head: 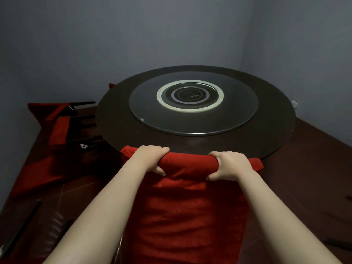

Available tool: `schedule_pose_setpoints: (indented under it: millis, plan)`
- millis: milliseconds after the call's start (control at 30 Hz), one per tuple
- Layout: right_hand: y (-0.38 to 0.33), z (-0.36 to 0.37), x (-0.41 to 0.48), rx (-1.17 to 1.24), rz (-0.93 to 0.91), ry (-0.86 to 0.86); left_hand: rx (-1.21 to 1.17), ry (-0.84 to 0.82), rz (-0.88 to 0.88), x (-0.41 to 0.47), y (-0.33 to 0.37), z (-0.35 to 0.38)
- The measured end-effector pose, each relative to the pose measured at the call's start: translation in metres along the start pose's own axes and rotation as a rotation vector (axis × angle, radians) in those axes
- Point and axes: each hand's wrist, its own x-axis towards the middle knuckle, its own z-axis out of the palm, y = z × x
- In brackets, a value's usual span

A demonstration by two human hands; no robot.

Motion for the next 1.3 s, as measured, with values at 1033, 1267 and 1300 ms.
schedule_pose_setpoints:
  millis: [1033,1267,1300]
  plan:
    - [-0.027,-0.003,0.083,0.0,0.038,-0.147,-0.125,0.003,-0.075,0.037,-0.056,0.02]
    - [-0.026,-0.006,0.086,-0.013,0.017,-0.155,-0.151,-0.03,-0.093,0.039,-0.055,0.018]
    - [-0.025,-0.006,0.085,-0.017,0.014,-0.154,-0.151,-0.029,-0.09,0.038,-0.054,0.018]
